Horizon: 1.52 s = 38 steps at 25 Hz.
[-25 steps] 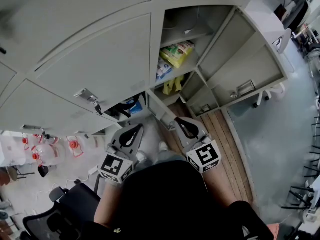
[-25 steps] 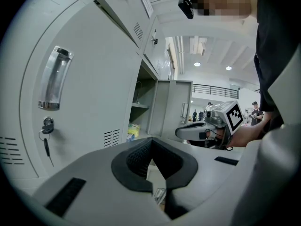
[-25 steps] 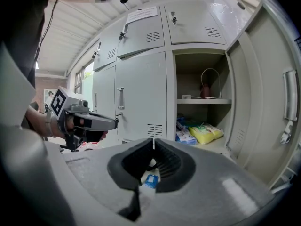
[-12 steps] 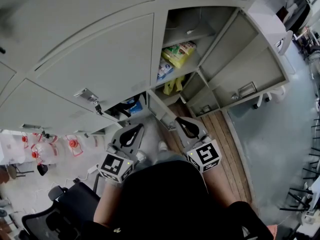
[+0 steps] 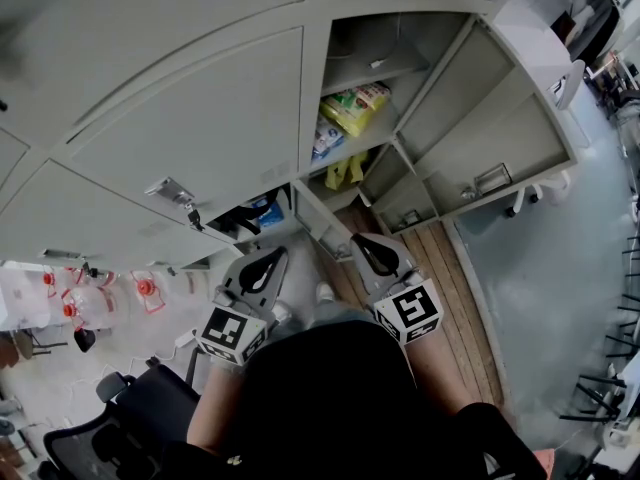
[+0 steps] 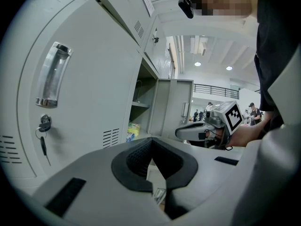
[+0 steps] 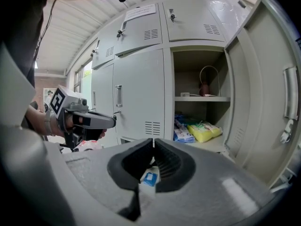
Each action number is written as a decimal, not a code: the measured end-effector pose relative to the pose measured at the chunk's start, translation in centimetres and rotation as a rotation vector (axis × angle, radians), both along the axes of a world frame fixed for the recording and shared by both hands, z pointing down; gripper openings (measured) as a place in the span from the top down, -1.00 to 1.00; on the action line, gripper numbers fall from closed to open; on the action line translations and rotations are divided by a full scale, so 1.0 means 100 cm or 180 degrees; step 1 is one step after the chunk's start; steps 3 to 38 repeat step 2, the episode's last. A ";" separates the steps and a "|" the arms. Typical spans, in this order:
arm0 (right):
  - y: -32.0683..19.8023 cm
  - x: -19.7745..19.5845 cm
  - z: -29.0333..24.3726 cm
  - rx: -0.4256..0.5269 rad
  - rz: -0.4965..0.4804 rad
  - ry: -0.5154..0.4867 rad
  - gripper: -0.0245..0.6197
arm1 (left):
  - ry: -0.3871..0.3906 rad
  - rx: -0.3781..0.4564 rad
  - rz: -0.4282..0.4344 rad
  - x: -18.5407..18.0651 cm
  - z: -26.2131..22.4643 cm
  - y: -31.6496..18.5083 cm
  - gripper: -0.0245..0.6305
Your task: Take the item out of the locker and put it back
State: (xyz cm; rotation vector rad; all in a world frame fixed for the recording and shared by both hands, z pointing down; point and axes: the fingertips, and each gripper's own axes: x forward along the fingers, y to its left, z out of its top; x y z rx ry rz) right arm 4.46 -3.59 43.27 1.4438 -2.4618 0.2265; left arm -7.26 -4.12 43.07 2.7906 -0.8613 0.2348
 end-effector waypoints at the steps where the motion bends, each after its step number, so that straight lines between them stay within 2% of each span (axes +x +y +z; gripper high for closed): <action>1: 0.000 0.001 0.000 -0.0002 0.0002 -0.0001 0.90 | -0.0004 -0.0003 0.0003 0.000 0.000 0.000 0.89; 38: 0.001 0.001 0.000 -0.0004 0.0003 -0.0001 0.90 | -0.0009 -0.0006 0.0006 0.001 0.000 0.001 0.89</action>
